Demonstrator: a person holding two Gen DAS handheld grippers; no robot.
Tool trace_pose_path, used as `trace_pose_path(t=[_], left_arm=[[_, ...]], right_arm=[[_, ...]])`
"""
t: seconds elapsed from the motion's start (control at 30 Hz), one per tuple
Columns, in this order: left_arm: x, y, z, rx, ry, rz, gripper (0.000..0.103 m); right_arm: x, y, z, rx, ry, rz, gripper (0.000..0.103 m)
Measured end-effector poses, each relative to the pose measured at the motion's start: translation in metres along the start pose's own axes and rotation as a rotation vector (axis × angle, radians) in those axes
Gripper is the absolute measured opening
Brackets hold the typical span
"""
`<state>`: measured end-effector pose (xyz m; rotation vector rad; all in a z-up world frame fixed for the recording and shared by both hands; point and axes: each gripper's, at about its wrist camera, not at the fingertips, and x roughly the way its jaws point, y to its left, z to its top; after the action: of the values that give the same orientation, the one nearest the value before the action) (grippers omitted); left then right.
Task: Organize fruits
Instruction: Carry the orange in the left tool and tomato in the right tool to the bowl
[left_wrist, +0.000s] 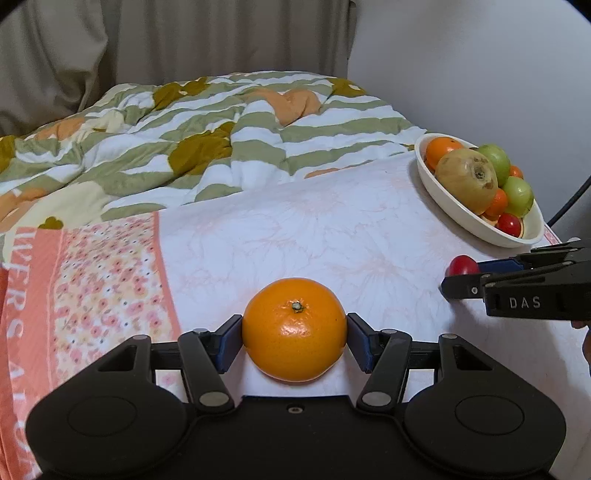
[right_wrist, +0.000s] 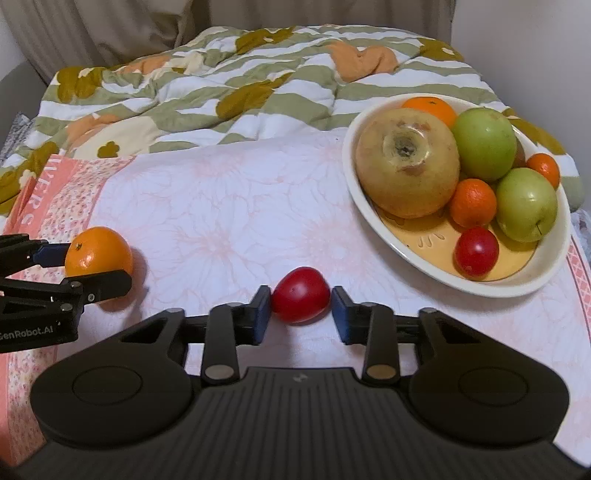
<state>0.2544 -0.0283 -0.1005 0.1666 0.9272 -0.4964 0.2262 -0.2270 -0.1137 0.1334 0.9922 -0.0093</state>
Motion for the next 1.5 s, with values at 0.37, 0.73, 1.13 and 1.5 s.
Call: trace_pose_path(t=[0.37, 0.73, 1.13, 1.5], left_arm=[[-0.049, -0.012, 0.003, -0.016, -0.084, 0.009, 0.064], [-0.104, -0.056, 0.012, -0.025, -0.178, -0.001, 0.064], [-0.124, -0.132, 0.022, -0.12, -0.253, 0.073, 0.064], [-0.086, -0.196, 0.043, -0.186, -0.25, 0.109, 0.064]], right_arm=[[-0.056, 0.002, -0.003, -0.014, -0.074, -0.009, 0.049], [-0.132, -0.025, -0.01, 0.018, -0.159, -0.032, 0.049], [-0.179, -0.105, -0.014, -0.023, -0.202, 0.025, 0.049], [-0.165, -0.174, -0.001, -0.098, -0.176, 0.084, 0.049]])
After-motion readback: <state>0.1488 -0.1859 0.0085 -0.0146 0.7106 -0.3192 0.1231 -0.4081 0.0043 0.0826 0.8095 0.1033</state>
